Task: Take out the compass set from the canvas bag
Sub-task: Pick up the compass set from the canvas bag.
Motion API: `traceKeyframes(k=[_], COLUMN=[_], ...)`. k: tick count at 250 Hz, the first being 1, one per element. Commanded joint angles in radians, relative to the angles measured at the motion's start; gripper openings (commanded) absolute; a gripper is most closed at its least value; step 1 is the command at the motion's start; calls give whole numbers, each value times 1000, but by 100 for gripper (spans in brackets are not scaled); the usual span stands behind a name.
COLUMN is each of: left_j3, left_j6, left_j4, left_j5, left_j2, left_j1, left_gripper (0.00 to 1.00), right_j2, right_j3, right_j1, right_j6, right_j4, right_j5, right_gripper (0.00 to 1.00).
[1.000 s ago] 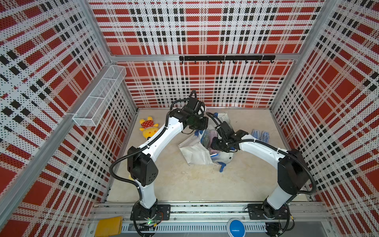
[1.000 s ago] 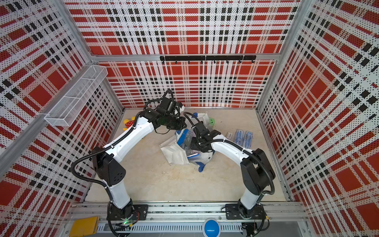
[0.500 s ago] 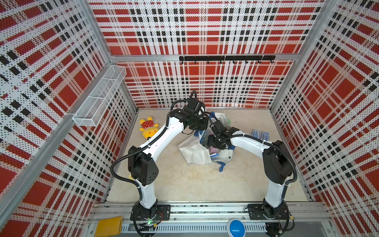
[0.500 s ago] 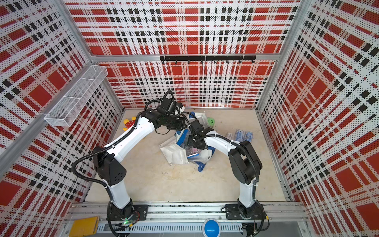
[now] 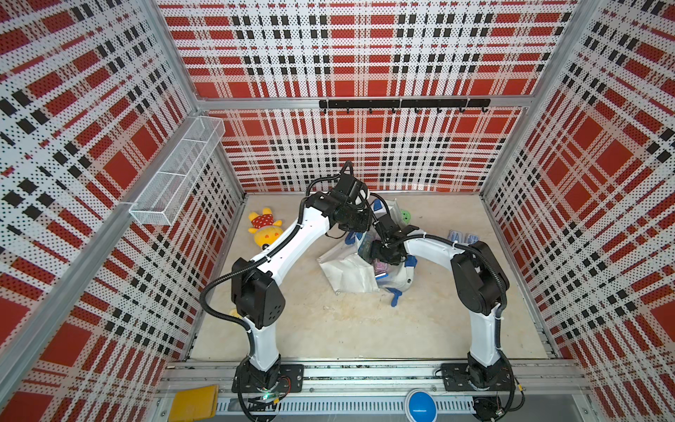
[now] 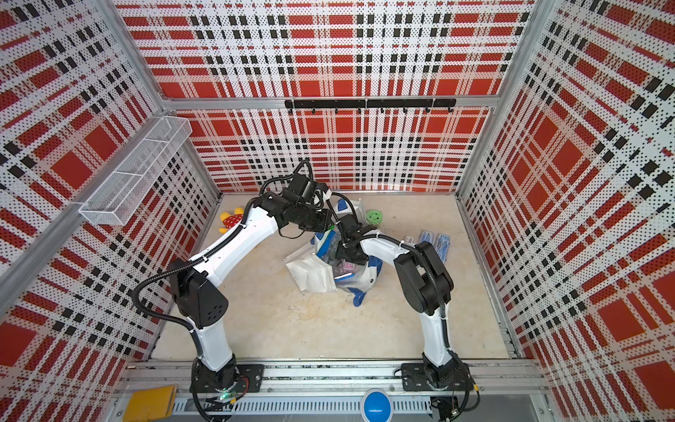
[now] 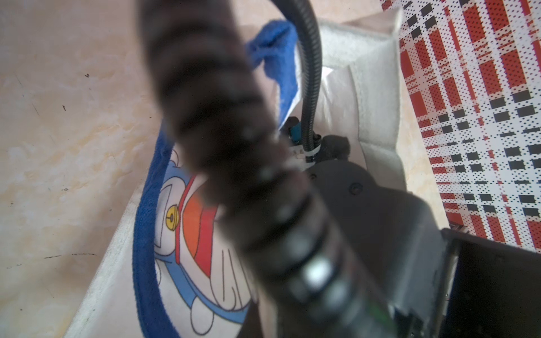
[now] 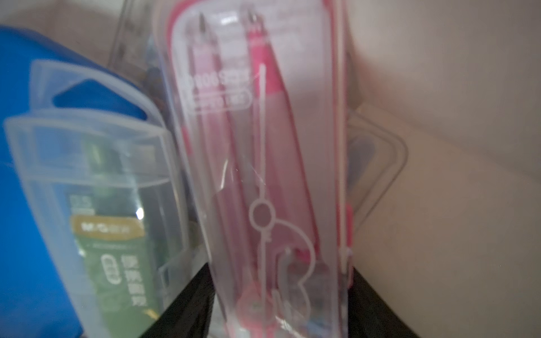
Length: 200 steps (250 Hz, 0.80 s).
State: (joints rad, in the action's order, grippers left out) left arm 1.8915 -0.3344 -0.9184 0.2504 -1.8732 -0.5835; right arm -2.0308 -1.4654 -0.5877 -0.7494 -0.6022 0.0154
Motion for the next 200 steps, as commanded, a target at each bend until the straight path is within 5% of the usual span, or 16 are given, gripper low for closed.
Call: traceKeyframes(k=[1, 60, 200], left_j3=[57, 73, 87], left_j6=[14, 11, -21], left_j4=[8, 8, 52], left_j5=[49, 47, 33], left_j2=[10, -5, -39], left_j1=[-14, -14, 0], left_gripper=[0, 0, 0], right_j2=[-51, -32, 207], right_j3=[-11, -11, 37], right_j1=[26, 25, -50], right_j6=[23, 54, 38], right_j4=[-27, -17, 2], right_j5=[-3, -25, -98], right_gripper=[63, 47, 38])
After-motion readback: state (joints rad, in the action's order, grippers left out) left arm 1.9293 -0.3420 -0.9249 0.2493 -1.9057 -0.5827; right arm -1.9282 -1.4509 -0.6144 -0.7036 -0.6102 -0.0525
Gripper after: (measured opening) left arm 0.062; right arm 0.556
